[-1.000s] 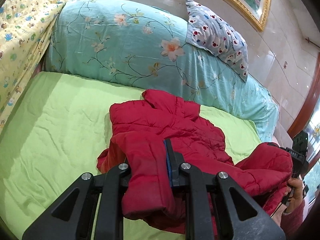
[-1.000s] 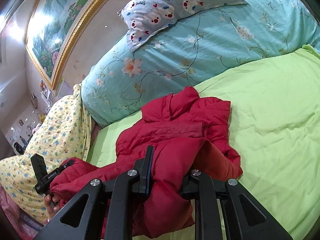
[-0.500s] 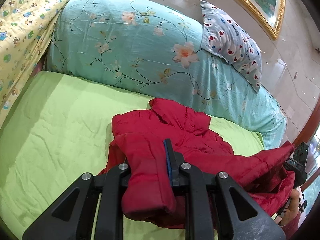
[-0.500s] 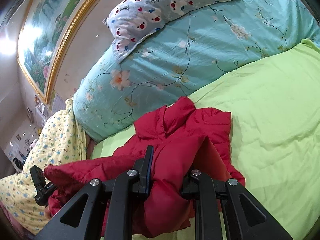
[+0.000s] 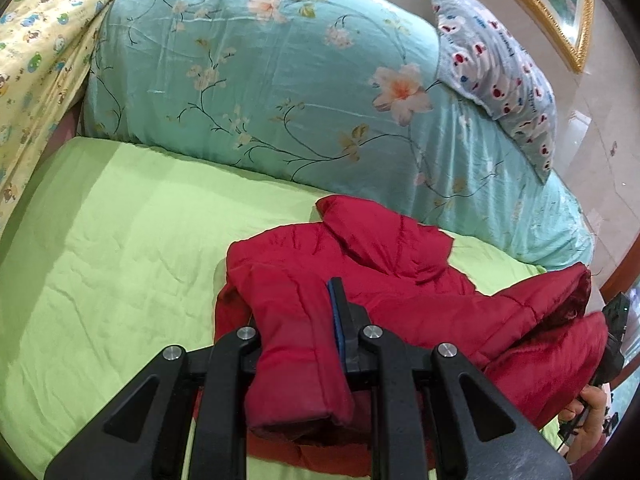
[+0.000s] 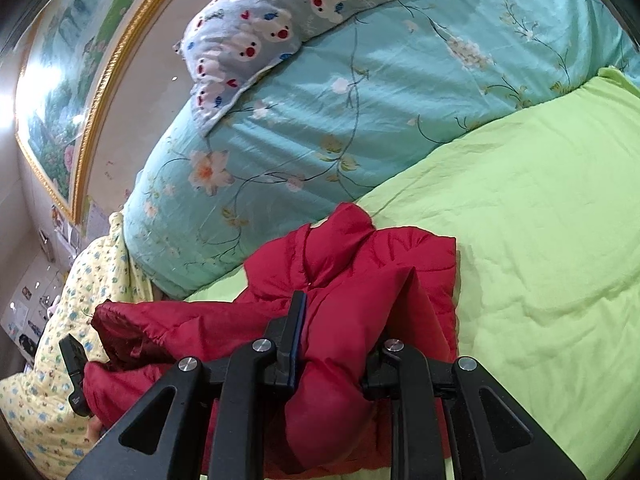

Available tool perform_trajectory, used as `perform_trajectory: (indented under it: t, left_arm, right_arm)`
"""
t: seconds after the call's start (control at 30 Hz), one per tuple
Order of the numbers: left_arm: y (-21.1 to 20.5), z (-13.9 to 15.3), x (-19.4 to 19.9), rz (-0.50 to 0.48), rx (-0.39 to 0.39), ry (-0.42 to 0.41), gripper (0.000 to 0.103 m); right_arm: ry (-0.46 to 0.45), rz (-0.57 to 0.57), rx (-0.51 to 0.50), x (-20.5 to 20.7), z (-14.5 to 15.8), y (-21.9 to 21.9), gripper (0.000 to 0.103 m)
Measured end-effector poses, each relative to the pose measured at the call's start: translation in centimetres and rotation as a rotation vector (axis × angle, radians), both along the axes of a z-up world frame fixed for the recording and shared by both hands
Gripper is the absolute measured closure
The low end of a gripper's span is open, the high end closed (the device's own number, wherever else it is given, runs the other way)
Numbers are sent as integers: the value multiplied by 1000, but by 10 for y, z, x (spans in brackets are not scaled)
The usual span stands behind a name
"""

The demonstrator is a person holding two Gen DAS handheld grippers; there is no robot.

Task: Fold large clothes
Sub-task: 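Lift the hem with both grippers and fold it toward the collar, then lower the hem onto the coat and open the left gripper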

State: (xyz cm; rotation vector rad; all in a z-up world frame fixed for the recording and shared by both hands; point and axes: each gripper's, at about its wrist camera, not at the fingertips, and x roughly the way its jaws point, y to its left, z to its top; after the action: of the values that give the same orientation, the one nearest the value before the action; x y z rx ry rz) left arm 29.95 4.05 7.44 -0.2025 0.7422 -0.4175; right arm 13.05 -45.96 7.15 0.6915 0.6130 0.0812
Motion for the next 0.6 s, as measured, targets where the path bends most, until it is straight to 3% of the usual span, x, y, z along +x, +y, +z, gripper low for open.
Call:
perform_trajectory:
  t: [0.6]
  left_arm:
    - [-17, -53, 65, 30, 45, 87, 84]
  right_arm:
    - [105, -33, 4, 67, -52, -13, 81]
